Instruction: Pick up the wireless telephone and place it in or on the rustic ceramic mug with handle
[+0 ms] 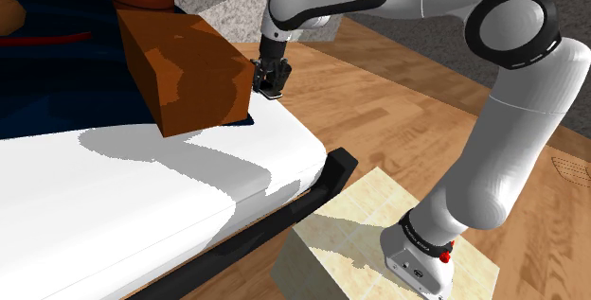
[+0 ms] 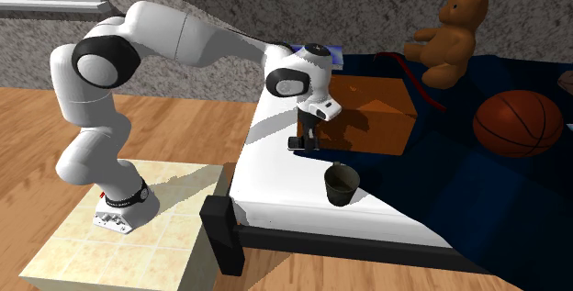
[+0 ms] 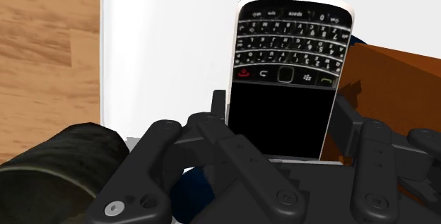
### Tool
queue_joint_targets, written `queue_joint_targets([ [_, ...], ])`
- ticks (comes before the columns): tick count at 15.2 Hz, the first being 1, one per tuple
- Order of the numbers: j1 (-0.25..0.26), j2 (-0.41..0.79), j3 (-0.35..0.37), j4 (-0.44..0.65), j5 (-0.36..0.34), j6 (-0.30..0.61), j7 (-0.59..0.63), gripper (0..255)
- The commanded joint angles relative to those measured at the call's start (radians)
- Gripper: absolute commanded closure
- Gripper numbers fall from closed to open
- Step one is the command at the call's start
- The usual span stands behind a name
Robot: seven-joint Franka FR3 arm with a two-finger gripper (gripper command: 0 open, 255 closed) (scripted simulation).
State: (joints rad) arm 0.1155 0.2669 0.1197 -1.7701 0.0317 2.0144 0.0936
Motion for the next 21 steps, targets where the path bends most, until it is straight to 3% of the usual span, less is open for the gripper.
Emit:
queue_joint_targets([
  [1, 0.001, -0.008, 0.001, 0.018, 0.000, -0.026, 0.003, 255],
  [17, 0.001, -0.042, 0.002, 0.181, 0.002, -0.223, 0.010, 255],
  [21, -0.041, 0.048, -0.026, 0.315, -0.002, -0.271, -0.059, 255],
])
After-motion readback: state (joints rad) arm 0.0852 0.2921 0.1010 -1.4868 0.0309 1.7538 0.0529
